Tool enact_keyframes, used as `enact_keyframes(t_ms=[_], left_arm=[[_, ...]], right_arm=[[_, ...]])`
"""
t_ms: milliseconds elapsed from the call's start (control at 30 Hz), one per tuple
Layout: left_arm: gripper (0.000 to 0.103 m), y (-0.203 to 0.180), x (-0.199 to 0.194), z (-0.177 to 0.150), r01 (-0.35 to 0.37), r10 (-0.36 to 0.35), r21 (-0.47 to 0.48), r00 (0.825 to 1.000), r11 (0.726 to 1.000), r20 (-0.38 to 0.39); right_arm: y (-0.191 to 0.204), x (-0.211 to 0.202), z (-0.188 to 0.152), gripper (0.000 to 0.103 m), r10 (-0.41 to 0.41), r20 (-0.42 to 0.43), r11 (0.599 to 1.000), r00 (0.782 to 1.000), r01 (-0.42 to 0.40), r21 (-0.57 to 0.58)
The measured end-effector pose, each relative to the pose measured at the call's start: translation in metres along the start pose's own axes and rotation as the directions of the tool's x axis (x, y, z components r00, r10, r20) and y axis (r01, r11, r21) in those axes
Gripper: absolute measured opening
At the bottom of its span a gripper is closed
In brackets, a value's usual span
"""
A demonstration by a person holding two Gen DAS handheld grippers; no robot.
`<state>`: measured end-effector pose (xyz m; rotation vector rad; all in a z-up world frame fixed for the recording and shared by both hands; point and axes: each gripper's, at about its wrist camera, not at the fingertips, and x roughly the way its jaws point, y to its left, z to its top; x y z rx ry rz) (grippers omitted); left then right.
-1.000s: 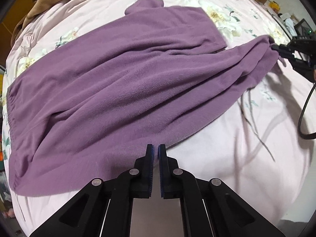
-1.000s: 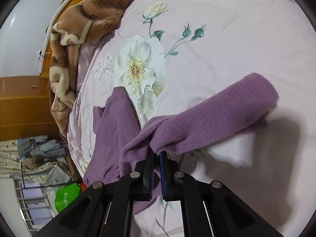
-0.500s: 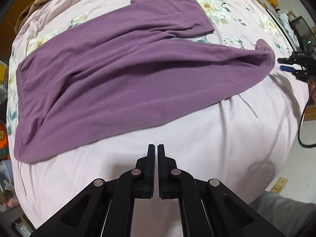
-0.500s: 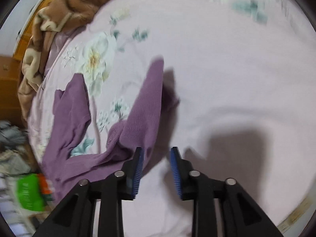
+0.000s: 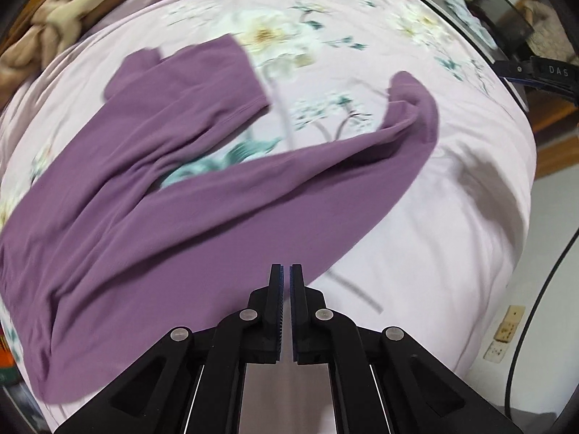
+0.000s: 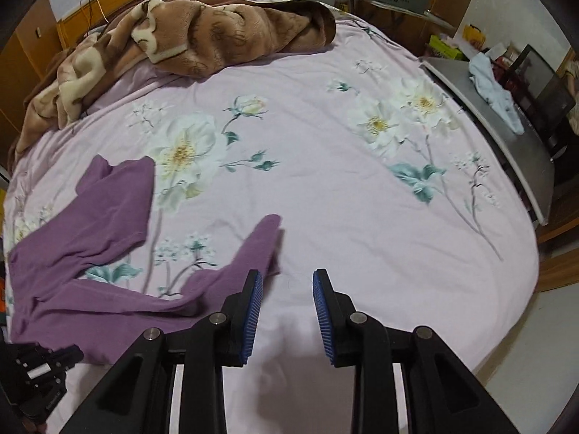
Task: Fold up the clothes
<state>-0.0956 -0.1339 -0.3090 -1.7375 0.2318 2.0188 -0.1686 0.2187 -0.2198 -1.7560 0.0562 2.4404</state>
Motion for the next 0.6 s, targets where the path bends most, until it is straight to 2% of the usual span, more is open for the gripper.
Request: enact_keyframes(t_ms=[200,433,533,600], left_arm=[[0.004,-0.023,0.011,0.027,0.000,0.000,0.030,1.000,1.000,-0.012],[0.005,-0.032,0.024,0.052,-0.001,0.002,0.033,1.000,0.999,-0.024],[0.010,-0.034,0.025,0.054,-0.002,0.003,0.036,1.000,0.999,-0.025],[0.018,-0.036,0.028,0.056,0.000,0.001,0.042,1.000,0.999,-0.025]], right_arm=[[-0.012,0.003,-0.001,0.031,-0.035,-0.003,0.999,0.999,0.035,-0.021],[-0.021,0.011,0.001,0.031,-0.014,-0.019,1.000,1.000,0.014,-0.016],[-0.022,0.016,0.002,0.031,-0.003,-0.028,1.000,1.000,0.003,-0.018],[-0.022,0.020,0.002,0.031,0.008,-0.036,1.000,0.999,-0.008,-0.020]])
